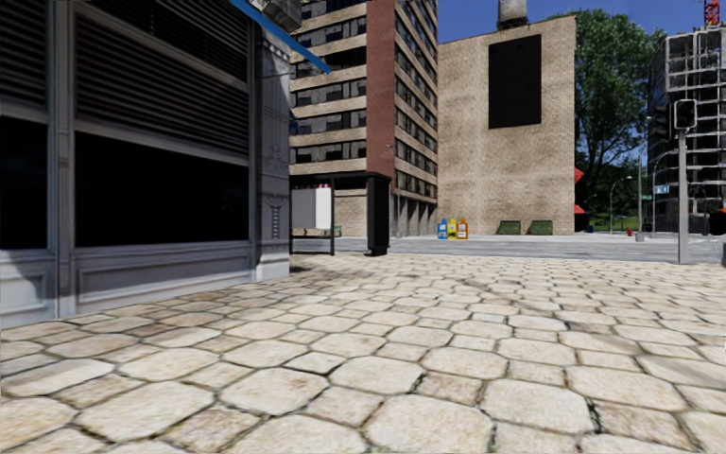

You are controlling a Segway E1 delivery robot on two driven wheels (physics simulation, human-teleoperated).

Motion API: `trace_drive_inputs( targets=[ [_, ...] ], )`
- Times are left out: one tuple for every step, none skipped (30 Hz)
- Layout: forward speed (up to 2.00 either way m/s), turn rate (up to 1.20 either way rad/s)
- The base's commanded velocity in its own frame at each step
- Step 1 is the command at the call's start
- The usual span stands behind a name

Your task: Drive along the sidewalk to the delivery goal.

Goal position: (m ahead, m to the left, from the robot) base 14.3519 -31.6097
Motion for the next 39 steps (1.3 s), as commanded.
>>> trace_drive_inputs(
  targets=[
    [2.0,-0.54],
    [2.0,-0.54],
    [2.0,-0.54],
    [2.0,-0.5],
    [2.0,-0.03],
    [2.0,-0.03],
    [2.0,0.0],
    [2.0,0.0],
    [2.0,0.0],
    [2.0,0.0],
    [2.0,0.0],
    [2.0,0.0],
    [2.0,0.0],
    [2.0,0.0],
    [2.0,0.0],
    [2.0,0.0],
    [2.0,0.0],
    [2.0,0.0],
    [2.0,0.0],
    [2.0,0.0],
    [2.0,0.0],
    [2.0,0.0],
    [2.0,0.0],
    [2.0,0.0],
    [2.0,0.0],
    [2.0,0.0],
    [2.0,0.0],
    [2.0,0.0],
    [2.0,0.0],
    [2.0,0.0],
    [2.0,0.0],
    [2.0,0.0],
    [2.0,0.0],
    [2.0,0.0],
    [2.0,0.0],
    [2.0,0.0],
    [2.0,0.0],
    [2.0,0.0],
    [2.0,0.0]
  ],
)
